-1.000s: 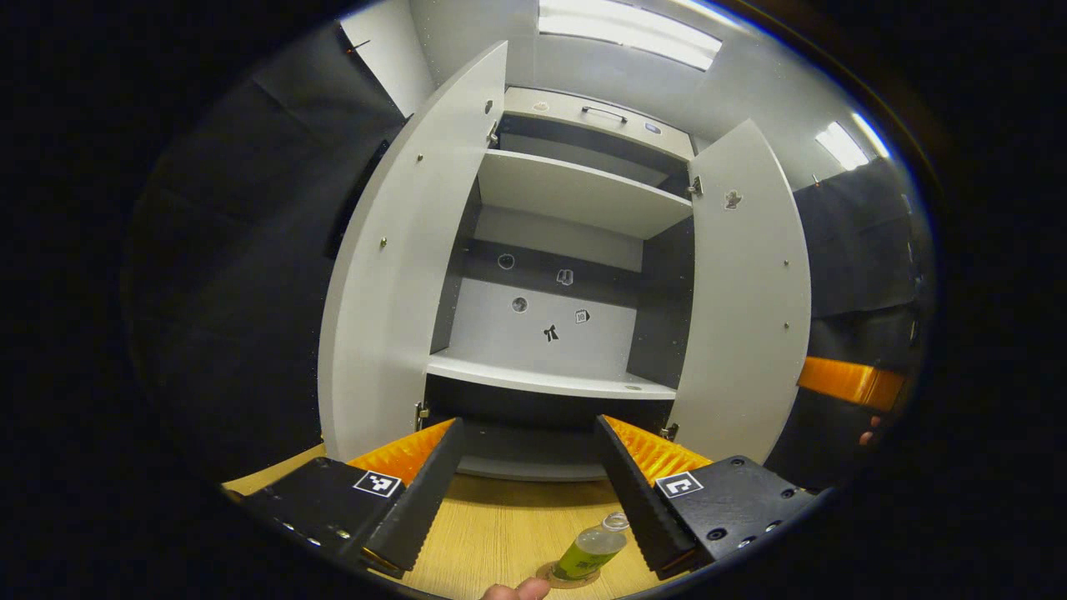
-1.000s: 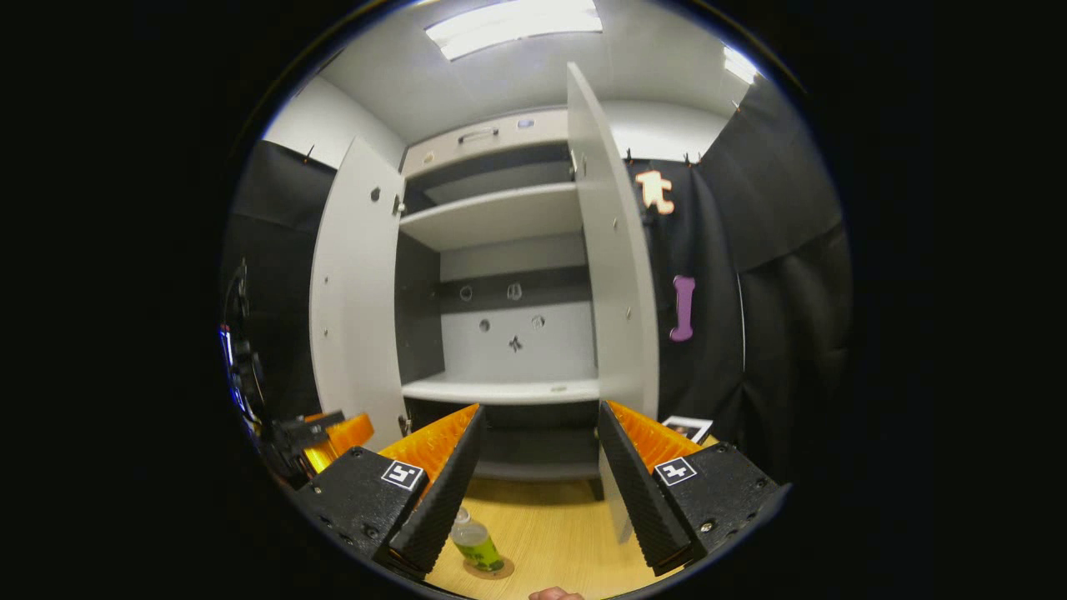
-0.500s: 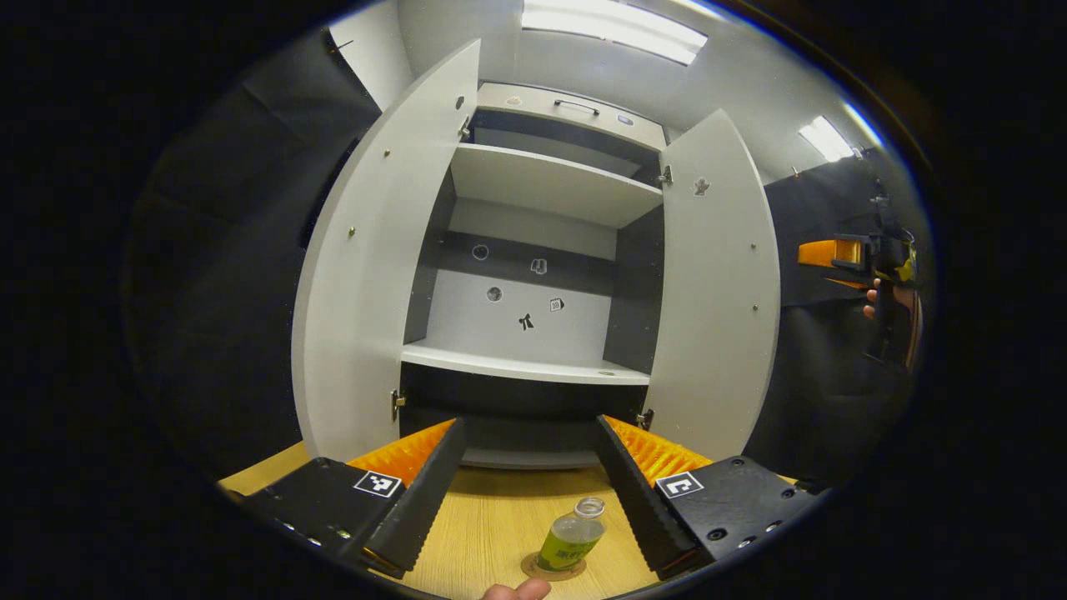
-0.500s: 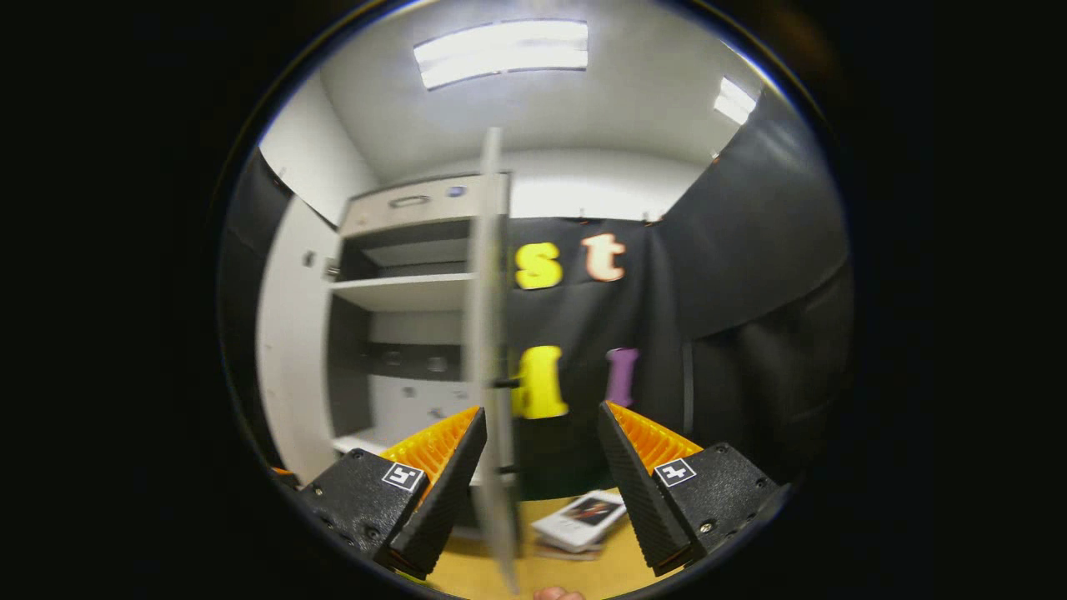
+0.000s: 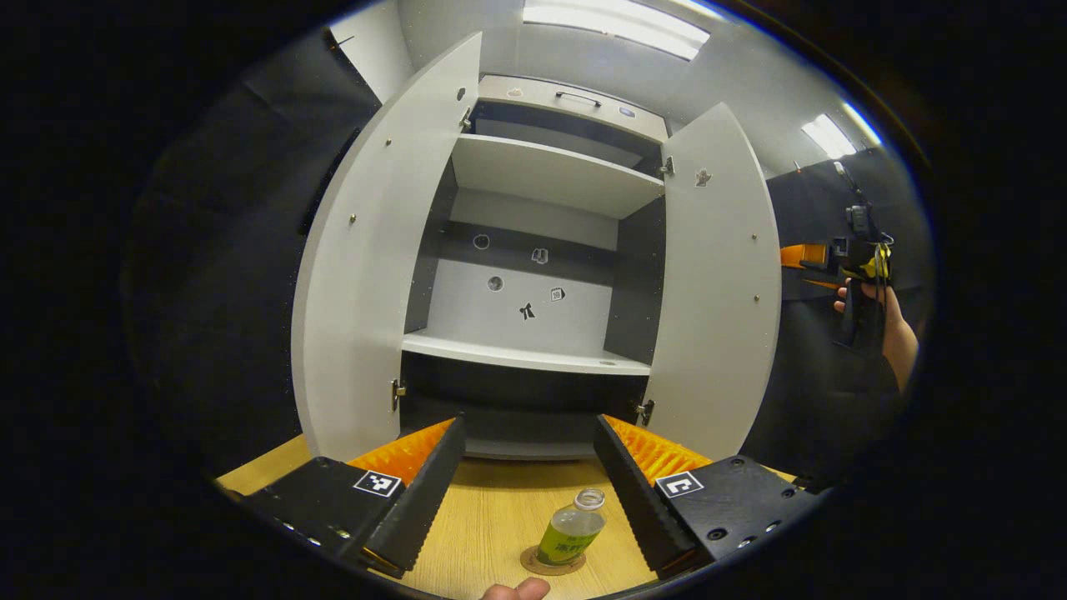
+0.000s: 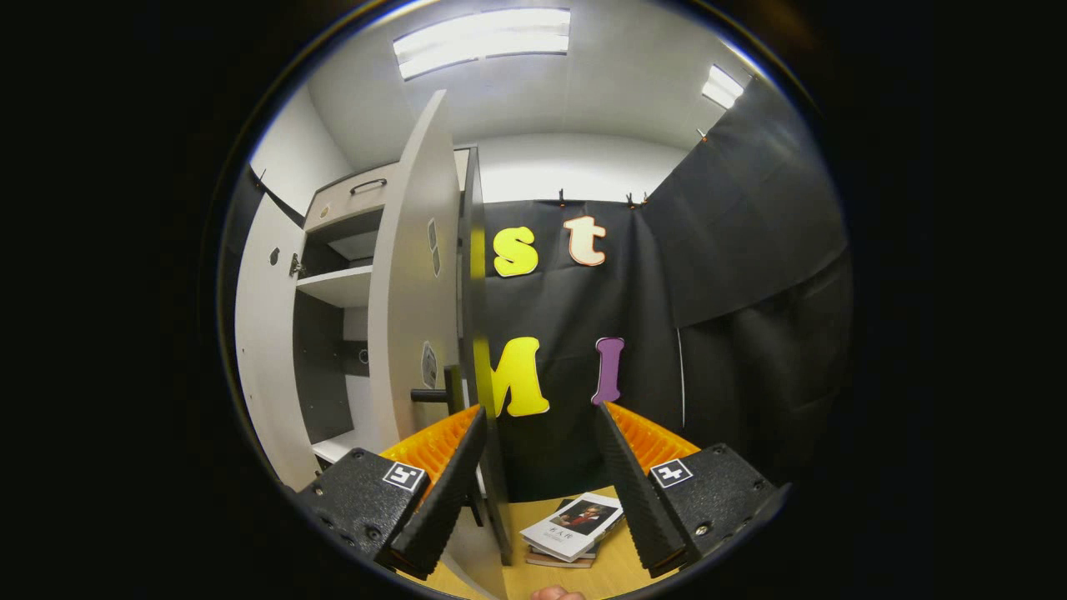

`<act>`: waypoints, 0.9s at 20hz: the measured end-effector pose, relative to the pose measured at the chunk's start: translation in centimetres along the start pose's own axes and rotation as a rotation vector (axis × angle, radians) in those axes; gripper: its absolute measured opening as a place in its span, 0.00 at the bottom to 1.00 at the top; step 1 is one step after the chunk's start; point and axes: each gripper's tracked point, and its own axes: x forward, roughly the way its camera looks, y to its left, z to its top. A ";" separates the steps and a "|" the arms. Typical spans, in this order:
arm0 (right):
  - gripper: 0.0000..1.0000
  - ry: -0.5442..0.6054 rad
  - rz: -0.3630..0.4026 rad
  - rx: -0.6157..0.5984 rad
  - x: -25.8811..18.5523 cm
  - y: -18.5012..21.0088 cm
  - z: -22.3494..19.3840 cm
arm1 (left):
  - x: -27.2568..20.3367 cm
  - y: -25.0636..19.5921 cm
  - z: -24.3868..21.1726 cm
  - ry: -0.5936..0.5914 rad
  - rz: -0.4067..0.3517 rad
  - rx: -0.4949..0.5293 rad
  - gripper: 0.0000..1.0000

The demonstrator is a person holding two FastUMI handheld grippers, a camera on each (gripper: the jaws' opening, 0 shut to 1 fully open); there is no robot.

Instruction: Grasp the bottle in the cabinet with the left hand and place it on the coaster, then close the right door with the right hand and the left door with the left hand.

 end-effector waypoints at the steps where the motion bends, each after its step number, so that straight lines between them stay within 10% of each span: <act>1: 0.81 0.003 -0.006 -0.002 0.0 0.2 0.1 | -0.1 0.1 -0.1 -0.002 0.000 -0.004 0.95; 8: 0.81 -0.001 -0.032 -0.138 -1.2 2.5 0.7 | -0.3 1.1 -0.3 -0.004 0.009 0.003 0.95; 18: 0.81 0.087 0.145 -0.134 -2.0 11.1 -0.2 | -0.9 1.9 0.1 -0.019 0.031 0.001 0.95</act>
